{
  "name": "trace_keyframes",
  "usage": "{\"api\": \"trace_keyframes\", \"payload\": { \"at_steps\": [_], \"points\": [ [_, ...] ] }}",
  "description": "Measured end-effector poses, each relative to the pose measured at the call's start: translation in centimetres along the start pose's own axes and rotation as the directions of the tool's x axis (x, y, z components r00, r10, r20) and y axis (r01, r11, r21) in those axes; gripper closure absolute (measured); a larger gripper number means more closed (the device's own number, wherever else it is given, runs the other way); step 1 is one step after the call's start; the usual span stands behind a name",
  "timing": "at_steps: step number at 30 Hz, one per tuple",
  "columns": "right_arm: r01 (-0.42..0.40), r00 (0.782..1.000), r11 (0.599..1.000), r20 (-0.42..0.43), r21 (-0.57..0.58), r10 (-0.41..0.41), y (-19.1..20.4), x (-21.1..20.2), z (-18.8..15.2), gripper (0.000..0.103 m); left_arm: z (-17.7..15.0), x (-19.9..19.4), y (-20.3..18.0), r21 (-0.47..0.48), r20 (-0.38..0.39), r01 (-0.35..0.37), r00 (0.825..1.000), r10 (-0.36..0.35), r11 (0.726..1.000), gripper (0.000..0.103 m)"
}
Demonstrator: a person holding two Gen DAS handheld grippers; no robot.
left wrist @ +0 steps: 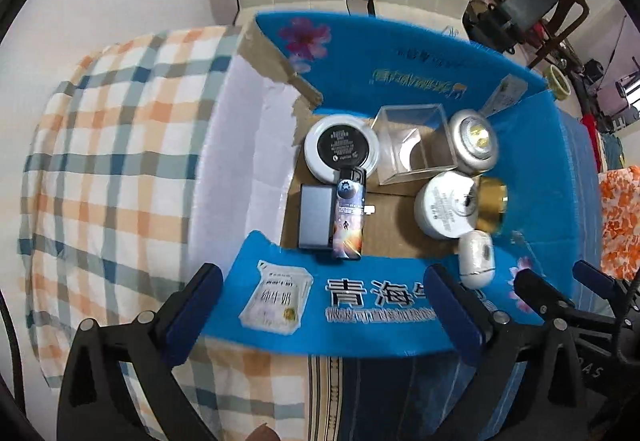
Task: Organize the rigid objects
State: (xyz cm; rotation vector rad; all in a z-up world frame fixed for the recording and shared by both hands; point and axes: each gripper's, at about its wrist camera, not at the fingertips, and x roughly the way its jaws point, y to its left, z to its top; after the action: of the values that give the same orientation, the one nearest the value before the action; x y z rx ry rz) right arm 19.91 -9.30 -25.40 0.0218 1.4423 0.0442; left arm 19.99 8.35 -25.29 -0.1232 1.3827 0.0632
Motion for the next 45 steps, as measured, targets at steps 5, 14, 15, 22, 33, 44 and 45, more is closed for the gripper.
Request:
{"api": "trace_keyframes", "payload": {
  "at_steps": [5,14,15,22,33,44,45],
  "points": [
    [-0.037,0.996,0.999,0.079,-0.005,0.037,-0.7,-7.3,-1.9,0.000,-1.3,-6.3,-0.9,0.013,0.082,0.007,0.997,-0.008,1.000,0.000],
    [-0.094,0.965,0.995,0.242,-0.029,0.098,-1.3,-21.0,-6.2,0.000,-4.9,-18.3,-2.5,0.056,0.240,0.016,0.970,-0.029,0.998,0.000],
    [-0.099,0.962,0.995,0.251,-0.028,0.103,-1.5,-22.1,-6.6,0.000,-5.3,-19.3,-2.5,0.059,0.254,0.021,0.966,-0.035,0.998,0.000],
    [-0.111,0.948,0.992,0.294,-0.058,0.123,-1.6,-27.8,-9.6,0.000,-6.9,-23.3,-2.7,0.066,0.313,0.009,0.949,-0.029,0.998,0.000],
    [-0.058,0.941,0.997,0.330,-0.045,0.070,-2.3,-29.3,-10.7,0.000,-8.1,-24.2,-2.3,0.050,0.329,-0.011,0.944,-0.006,0.999,0.000],
    [-0.004,0.948,1.000,0.319,-0.001,0.004,-2.9,-25.5,-9.0,0.000,-7.6,-21.3,-2.6,0.043,0.317,-0.046,0.948,0.030,0.998,0.000],
    [0.001,0.949,1.000,0.317,0.004,-0.002,-3.0,-25.1,-8.8,0.000,-7.5,-21.0,-2.5,0.041,0.312,-0.050,0.949,0.035,0.998,0.000]
  ]
}}
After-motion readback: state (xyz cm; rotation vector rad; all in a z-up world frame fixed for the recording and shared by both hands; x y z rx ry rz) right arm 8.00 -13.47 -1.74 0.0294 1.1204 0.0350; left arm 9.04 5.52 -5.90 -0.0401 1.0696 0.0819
